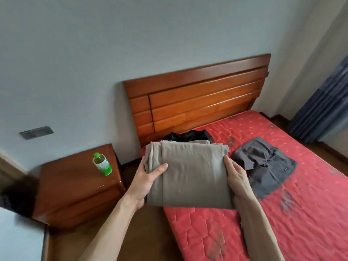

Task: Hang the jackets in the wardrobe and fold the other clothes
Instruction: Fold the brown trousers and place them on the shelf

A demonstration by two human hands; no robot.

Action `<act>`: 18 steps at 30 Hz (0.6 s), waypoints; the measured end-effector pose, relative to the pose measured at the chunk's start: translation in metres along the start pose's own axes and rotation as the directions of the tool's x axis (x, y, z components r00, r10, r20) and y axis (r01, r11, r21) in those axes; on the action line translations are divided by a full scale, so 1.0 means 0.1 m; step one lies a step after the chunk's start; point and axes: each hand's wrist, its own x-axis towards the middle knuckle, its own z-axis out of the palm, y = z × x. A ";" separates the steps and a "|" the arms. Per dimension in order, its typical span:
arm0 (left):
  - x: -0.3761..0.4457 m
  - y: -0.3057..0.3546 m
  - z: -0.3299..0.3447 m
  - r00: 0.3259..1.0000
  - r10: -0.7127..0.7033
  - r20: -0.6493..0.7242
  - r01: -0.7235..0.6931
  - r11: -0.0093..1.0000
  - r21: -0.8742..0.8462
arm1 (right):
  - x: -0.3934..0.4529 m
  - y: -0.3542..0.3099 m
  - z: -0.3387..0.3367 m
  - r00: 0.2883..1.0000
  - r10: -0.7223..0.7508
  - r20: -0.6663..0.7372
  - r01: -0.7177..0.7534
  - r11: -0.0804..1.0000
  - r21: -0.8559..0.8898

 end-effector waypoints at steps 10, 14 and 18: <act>0.12 0.39 -1.35 0.978 -0.007 -0.209 -0.021 0.991 -0.131 | 0.14 -0.28 1.65 0.982 0.121 0.144 -0.116 0.992 -0.040; 0.15 0.49 -1.79 0.957 -0.004 -0.289 -0.041 0.987 -0.152 | 0.27 -0.37 2.18 0.945 0.154 0.289 -0.133 0.987 -0.091; 0.25 0.56 -2.23 0.915 -0.020 -0.402 -0.043 0.988 -0.149 | 0.45 -0.42 2.67 0.859 0.107 0.501 -0.008 0.981 -0.195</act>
